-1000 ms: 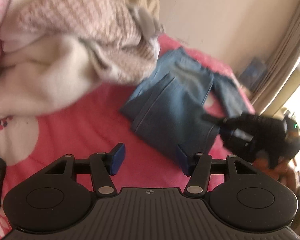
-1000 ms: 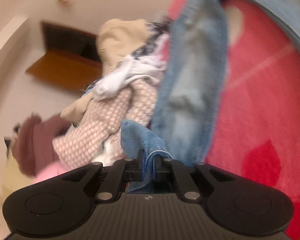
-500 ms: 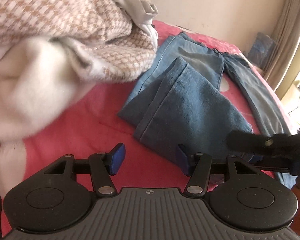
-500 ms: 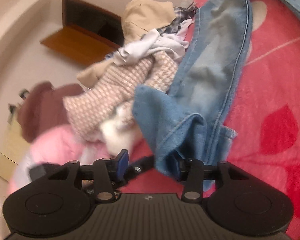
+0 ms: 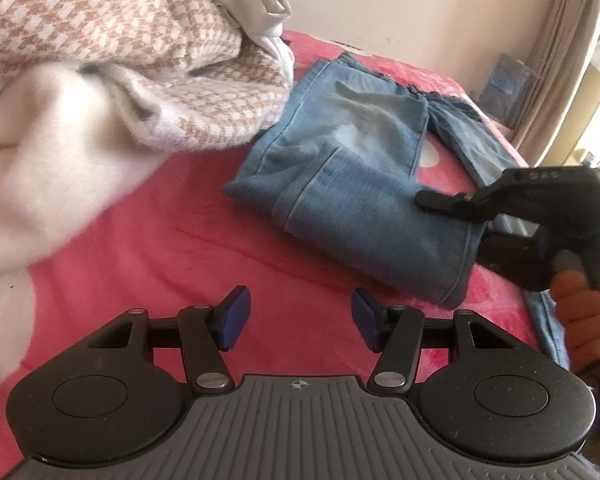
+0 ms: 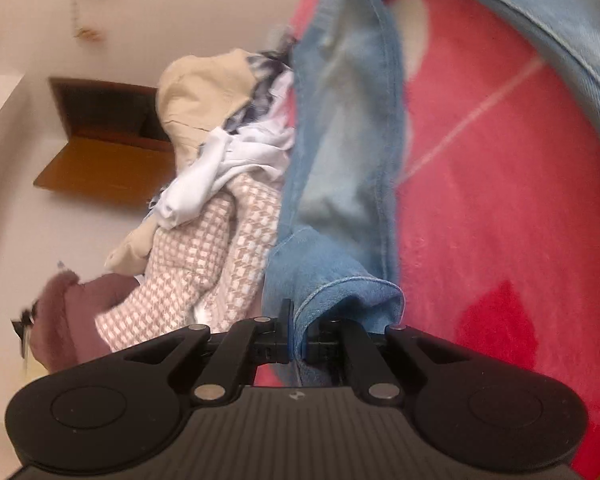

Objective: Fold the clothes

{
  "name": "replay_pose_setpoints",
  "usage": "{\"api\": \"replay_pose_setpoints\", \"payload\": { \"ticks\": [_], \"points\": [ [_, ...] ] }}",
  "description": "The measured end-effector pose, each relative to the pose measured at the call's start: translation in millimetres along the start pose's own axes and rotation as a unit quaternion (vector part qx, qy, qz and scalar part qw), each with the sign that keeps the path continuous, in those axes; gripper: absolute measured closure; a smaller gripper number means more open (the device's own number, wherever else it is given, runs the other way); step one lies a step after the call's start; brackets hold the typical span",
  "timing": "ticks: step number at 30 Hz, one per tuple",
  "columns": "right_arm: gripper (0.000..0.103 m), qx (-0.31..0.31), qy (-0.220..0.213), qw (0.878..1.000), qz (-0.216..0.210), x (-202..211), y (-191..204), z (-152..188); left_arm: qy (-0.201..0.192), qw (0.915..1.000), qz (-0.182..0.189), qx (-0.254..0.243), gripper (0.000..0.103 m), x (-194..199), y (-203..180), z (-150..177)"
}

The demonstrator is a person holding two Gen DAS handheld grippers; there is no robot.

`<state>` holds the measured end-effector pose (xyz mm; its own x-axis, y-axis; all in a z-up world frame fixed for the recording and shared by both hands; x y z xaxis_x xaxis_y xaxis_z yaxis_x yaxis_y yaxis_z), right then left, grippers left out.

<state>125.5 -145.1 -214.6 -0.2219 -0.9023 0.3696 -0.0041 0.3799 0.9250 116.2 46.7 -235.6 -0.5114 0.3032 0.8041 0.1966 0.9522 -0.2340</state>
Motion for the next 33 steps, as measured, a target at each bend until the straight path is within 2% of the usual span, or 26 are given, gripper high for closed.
{"api": "replay_pose_setpoints", "payload": {
  "ticks": [2,4,6,8,9,10,14,18,25,33],
  "points": [
    [0.096,0.009,0.018,1.0,0.009,-3,0,4,0.001,1.0,0.003,-0.003,0.047,-2,-2,0],
    [0.082,0.042,0.037,0.998,0.023,-9,5,16,0.003,1.0,0.003,-0.007,0.047,-3,-5,-1],
    [0.074,0.07,0.049,0.996,0.037,-16,9,27,0.004,0.9999,0.001,-0.014,0.047,-4,-7,-1],
    [0.08,0.095,0.059,0.992,0.055,-23,11,35,0.002,0.9998,0.0,-0.02,0.047,-4,-9,-3],
    [0.094,0.094,0.058,0.992,0.056,-23,11,36,0.0,0.9998,-0.001,-0.022,0.047,-3,-10,-4],
    [0.099,0.093,0.058,0.992,0.056,-22,11,36,-0.002,0.9997,0.0,-0.024,0.047,-2,-10,-5],
    [0.1,0.012,0.029,0.999,-0.006,0,-3,18,-0.012,0.9994,0.009,-0.032,0.046,-1,-14,-12],
    [0.1,-0.074,0.037,0.995,-0.048,11,-28,11,-0.031,0.9987,0.02,-0.034,0.045,-7,-18,-28],
    [0.1,-0.126,0.065,0.987,-0.07,17,-40,12,-0.055,0.997,0.053,-0.014,0.043,-17,-22,-46],
    [0.098,-0.166,0.065,0.982,-0.063,11,-53,16,-0.042,0.9977,0.052,-0.005,0.041,-37,-11,-58]
  ]
}}
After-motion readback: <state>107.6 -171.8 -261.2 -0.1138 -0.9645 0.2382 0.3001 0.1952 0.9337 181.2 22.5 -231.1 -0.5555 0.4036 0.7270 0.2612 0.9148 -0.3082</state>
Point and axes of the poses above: each gripper's, at about its wrist camera, not at the fingertips, and x roughly against the way its jaws point, y to its left, z to its underside, the point moved 6 cm from there along -x, roughly the way its jaws point, and after that the axes turned 9 degrees about y, right-handed, at the moved point
